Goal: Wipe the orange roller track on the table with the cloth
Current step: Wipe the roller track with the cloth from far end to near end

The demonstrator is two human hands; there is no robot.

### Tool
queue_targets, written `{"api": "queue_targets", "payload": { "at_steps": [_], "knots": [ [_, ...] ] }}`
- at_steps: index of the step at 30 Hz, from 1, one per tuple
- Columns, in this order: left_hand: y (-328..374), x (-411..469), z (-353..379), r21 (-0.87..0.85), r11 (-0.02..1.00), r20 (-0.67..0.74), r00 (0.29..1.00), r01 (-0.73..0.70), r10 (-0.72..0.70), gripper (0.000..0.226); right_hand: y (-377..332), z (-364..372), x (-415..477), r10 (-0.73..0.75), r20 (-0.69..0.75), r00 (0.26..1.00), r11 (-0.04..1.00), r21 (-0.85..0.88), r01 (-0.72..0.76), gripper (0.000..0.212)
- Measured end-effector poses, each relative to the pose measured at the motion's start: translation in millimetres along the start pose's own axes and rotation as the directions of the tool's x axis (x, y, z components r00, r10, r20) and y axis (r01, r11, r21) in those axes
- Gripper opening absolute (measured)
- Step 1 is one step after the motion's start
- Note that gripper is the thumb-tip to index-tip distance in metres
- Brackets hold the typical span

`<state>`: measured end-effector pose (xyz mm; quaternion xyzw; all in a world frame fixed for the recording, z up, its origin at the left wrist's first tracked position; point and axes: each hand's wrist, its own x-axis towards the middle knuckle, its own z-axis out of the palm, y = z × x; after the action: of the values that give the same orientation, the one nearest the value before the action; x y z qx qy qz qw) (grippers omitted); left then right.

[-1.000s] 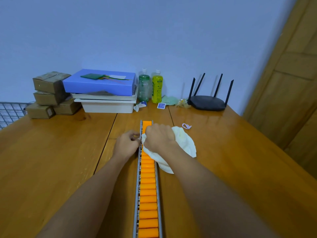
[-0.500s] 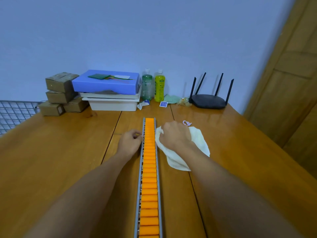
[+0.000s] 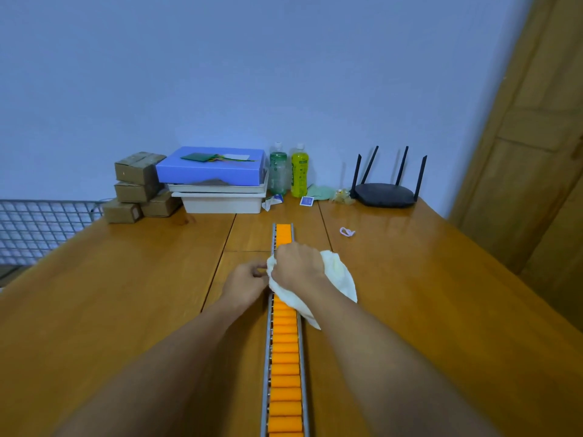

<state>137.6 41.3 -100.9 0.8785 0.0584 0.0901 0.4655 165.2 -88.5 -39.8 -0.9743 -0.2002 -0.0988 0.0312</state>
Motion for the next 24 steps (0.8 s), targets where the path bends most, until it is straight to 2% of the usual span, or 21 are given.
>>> {"api": "queue_targets", "payload": {
  "at_steps": [10, 15, 20, 24],
  "knots": [
    [5, -10, 3, 0.089, 0.995, -0.028, 0.998, 0.050, -0.048, 0.028, 20, -8, -18, 0.050, 0.017, 0.999, 0.994, -0.099, -0.048, 0.024],
    [10, -24, 2, 0.170, 0.984, -0.013, 0.999, 0.050, -0.049, 0.025, 35, -16, -34, 0.047, 0.044, 0.998, 0.987, -0.157, -0.040, 0.016],
    [20, -45, -3, 0.152, 0.986, 0.036, 0.997, 0.063, -0.069, 0.021, 39, -38, -48, 0.059, -0.001, 0.998, 0.990, -0.130, -0.058, 0.020],
    [25, -64, -5, 0.164, 0.984, 0.047, 0.996, 0.065, -0.073, 0.026, 14, -50, -57, -0.015, -0.052, 0.999, 0.994, -0.108, 0.009, 0.020]
  ]
}}
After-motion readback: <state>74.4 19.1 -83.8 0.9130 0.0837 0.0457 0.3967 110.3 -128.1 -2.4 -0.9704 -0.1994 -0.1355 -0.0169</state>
